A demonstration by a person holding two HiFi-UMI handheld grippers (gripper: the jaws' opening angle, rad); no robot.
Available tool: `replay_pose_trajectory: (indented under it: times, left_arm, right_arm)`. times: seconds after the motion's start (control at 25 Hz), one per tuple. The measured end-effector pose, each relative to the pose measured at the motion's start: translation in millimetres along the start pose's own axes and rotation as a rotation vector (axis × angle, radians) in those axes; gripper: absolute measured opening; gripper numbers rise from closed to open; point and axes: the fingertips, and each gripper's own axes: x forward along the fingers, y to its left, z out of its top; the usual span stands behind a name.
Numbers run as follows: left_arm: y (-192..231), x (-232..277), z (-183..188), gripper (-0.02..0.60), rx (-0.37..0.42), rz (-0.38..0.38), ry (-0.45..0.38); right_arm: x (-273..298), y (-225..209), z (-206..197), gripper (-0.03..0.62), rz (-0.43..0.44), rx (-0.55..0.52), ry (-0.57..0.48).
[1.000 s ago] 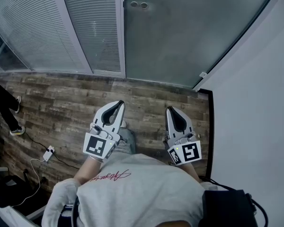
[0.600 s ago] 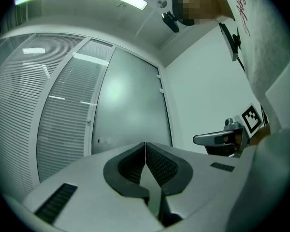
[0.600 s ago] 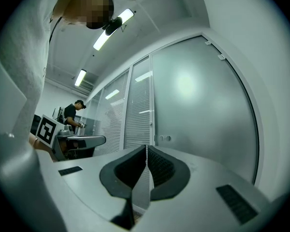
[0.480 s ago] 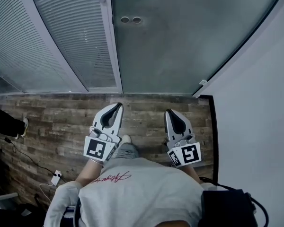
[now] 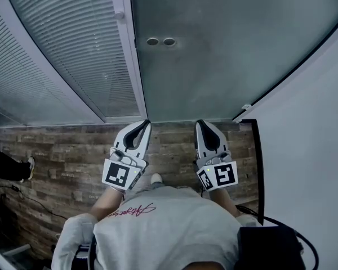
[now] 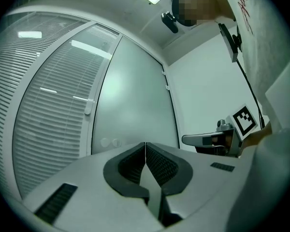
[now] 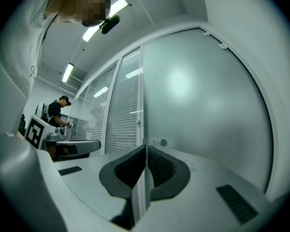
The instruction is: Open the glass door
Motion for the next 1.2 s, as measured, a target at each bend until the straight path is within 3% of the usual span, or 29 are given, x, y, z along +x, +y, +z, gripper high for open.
replay_pose_trajectory:
  times: [0.2,0.52,0.56,0.64,0.68,0.92,1.2]
  left_arm:
    - [16.5,6.8,-18.2,0.018,-0.025,0.015,0.049]
    - [27.1,5.2,-24.0,0.018,-0.030,0.105,0.081]
    - [28.9,4.4,-23.2,0.018,-0.025,0.117,0.080]
    - [34.3,4.7,-18.6,0.018,-0.017,0.145,0.068]
    - [37.1,4.9,-17.1,0.018,-0.017,0.160,0.071]
    - [48.3,-6.2,-23.3,0.018,-0.006,0.221,0.103]
    - [61.5,-21.7,-32.7,0.018,0.011,0.278,0.156]
  right_arm:
    - [51.6,0.3,2.1,0.023,0.029,-0.035,0.001]
    - [151.3,-21.0,6.3,0.027,0.026,-0.058,-0.022]
    - [167.1,-23.8,6.2,0.046,0.028,-0.059,-0.022]
    - [200.3,-29.2,4.0,0.143,0.029,-0.065,-0.016]
    - [216.6,-32.5,1.9,0.144,0.026,-0.068,-0.011]
    - [297.2,-53.6,-32.3,0.144,-0.035,-0.055,0.078]
    - [338.8,-62.7,-49.6,0.144,-0.102,-0.002,0.108]
